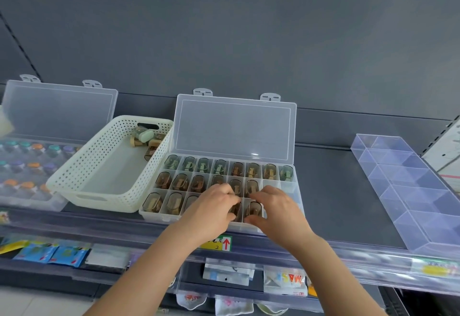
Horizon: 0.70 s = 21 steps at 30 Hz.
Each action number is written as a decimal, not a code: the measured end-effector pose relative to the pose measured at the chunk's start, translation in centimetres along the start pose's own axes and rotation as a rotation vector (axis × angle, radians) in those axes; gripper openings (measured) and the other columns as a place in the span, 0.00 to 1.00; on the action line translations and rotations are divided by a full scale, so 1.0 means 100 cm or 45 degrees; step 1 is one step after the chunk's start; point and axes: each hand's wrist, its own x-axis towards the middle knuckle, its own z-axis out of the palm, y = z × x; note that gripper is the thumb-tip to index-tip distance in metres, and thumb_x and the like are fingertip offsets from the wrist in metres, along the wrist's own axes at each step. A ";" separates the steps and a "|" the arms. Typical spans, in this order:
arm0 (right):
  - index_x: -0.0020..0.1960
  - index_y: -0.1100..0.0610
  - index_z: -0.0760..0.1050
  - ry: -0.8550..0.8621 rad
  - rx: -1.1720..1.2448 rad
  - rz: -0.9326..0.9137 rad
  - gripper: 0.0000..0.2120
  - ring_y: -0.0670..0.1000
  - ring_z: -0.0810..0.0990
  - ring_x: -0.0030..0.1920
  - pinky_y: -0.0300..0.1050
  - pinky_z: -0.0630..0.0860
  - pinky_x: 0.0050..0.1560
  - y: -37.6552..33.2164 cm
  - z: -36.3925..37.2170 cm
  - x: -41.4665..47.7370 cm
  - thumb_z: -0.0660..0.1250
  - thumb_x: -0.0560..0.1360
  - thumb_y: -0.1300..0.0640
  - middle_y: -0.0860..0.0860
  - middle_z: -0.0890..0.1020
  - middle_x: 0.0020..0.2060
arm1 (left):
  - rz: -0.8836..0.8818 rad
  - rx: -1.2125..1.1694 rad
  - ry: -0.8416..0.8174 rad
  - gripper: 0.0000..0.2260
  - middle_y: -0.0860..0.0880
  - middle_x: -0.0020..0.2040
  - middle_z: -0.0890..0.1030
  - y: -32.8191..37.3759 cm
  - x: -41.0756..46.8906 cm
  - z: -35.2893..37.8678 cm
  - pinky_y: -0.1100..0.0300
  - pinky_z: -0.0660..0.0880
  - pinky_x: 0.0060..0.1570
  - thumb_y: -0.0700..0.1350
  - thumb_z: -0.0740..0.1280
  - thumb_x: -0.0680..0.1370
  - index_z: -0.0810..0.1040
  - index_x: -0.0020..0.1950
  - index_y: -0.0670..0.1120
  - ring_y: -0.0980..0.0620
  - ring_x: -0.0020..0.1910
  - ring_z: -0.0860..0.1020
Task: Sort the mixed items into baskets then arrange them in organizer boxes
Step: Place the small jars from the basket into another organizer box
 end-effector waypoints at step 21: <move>0.54 0.53 0.80 0.119 0.058 -0.201 0.15 0.48 0.77 0.48 0.41 0.75 0.50 -0.047 -0.005 0.053 0.69 0.73 0.46 0.49 0.80 0.49 | -0.188 0.064 0.265 0.16 0.53 0.59 0.76 -0.058 -0.012 -0.059 0.59 0.67 0.61 0.51 0.65 0.79 0.76 0.66 0.49 0.55 0.61 0.71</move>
